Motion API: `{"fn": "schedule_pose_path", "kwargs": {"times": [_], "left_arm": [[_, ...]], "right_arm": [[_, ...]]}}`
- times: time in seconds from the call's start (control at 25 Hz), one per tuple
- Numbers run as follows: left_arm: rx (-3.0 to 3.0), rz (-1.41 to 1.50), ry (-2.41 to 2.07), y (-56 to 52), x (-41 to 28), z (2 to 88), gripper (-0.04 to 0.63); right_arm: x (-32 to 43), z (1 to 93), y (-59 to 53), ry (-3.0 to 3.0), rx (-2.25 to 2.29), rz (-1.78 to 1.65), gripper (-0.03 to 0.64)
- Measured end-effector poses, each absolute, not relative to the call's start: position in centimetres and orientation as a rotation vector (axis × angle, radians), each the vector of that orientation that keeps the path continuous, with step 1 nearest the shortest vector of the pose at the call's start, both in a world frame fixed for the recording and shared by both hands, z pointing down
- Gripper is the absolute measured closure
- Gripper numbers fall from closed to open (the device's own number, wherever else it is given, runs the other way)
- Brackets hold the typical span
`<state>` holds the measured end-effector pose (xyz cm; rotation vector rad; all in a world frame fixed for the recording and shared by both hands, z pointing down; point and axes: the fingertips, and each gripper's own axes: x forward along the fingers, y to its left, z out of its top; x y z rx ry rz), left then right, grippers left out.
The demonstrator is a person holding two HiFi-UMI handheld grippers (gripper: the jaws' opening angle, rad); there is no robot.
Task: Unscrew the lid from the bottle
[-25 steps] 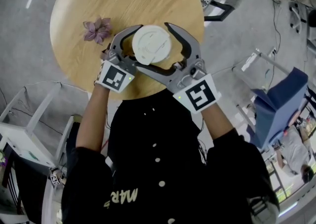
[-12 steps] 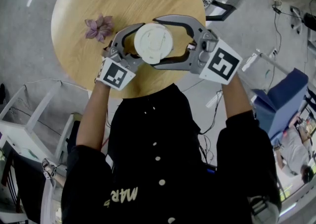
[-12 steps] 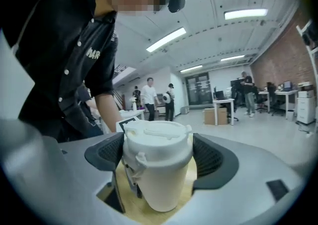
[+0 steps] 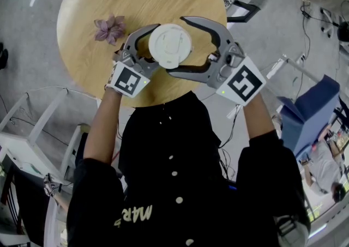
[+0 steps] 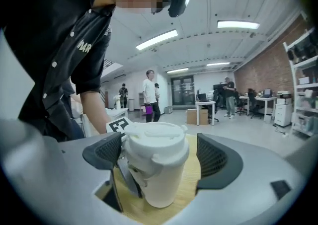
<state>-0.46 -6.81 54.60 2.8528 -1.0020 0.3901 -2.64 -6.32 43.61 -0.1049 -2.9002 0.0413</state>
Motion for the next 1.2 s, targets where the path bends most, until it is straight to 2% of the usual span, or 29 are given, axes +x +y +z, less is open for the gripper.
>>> {"fn": "schedule_pose_path", "kwargs": {"times": [0.28, 0.44, 0.6, 0.8, 0.92, 1.12, 1.2], "left_arm": [[2.858, 0.385, -1.014, -6.9, -0.4, 54.3, 0.251], [2.853, 0.390, -1.010, -6.9, -0.4, 54.4, 0.250], [2.852, 0.400, -0.988, -6.7, -0.3, 54.5, 0.252], [2.864, 0.398, -0.972, -6.7, -0.2, 54.5, 0.252], [2.864, 0.401, -0.970, -6.8, -0.4, 54.6, 0.252], [2.853, 0.407, -0.969, -6.8, -0.4, 54.7, 0.251], [2.855, 0.405, -0.970, -6.8, -0.4, 54.7, 0.252]], "right_arm": [[-3.3, 43.7, -7.3, -2.902, 0.412, 0.138, 0.139], [-3.7, 44.1, -7.3, -2.857, 0.488, 0.103, 0.156], [-3.9, 43.8, -6.8, -2.875, 0.296, 0.021, 0.169], [-4.1, 43.6, -5.8, -2.872, -0.310, -0.049, 0.169], [-4.2, 43.8, -5.5, -2.834, -0.521, -0.025, 0.169], [-4.0, 44.2, -5.8, -2.818, -0.448, 0.025, 0.164], [-3.3, 44.1, -6.1, -2.821, -0.343, 0.041, 0.140]]}}
